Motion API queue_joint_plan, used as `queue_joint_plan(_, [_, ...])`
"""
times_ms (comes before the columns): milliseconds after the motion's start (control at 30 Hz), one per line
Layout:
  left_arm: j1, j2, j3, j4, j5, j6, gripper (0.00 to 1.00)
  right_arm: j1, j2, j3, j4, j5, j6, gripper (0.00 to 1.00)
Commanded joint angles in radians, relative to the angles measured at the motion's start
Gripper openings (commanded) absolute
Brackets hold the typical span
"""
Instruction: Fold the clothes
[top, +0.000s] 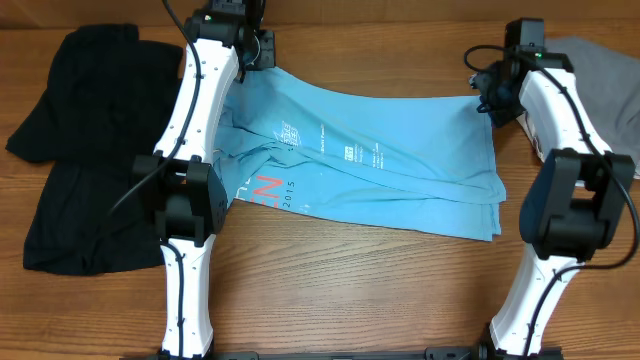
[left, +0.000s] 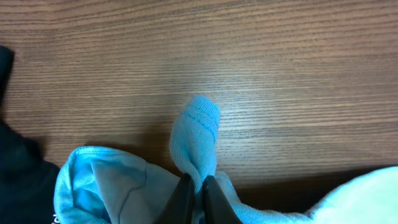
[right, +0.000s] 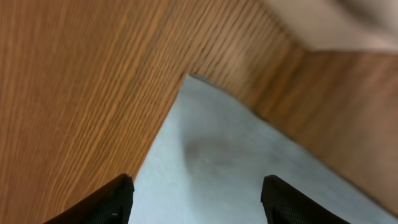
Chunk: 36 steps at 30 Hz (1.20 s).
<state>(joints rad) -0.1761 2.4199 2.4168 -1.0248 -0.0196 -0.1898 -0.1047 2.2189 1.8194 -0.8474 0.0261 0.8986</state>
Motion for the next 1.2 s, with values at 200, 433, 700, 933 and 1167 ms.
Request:
queue_joint_plan(200, [-0.021, -0.008, 0.009, 0.010, -0.009, -0.036, 0.04, -0.002, 0.116, -0.001, 0.064, -0.068, 0.069, 0.70])
queue_joint_plan(433, [-0.037, -0.008, 0.009, 0.005, -0.010, -0.036, 0.04, -0.002, 0.160, -0.001, 0.123, -0.066, 0.084, 0.68])
queue_joint_plan(700, [-0.037, -0.008, 0.009, -0.013, -0.010, -0.035, 0.04, -0.002, 0.193, -0.001, 0.175, -0.043, 0.097, 0.60])
queue_joint_plan(933, [-0.037, -0.008, 0.009, -0.026, -0.009, -0.036, 0.04, 0.000, 0.270, -0.001, 0.146, -0.056, 0.096, 0.54])
queue_joint_plan(1167, [-0.038, -0.008, 0.009, -0.030, -0.010, -0.036, 0.04, 0.000, 0.344, -0.001, 0.048, -0.071, 0.067, 0.60])
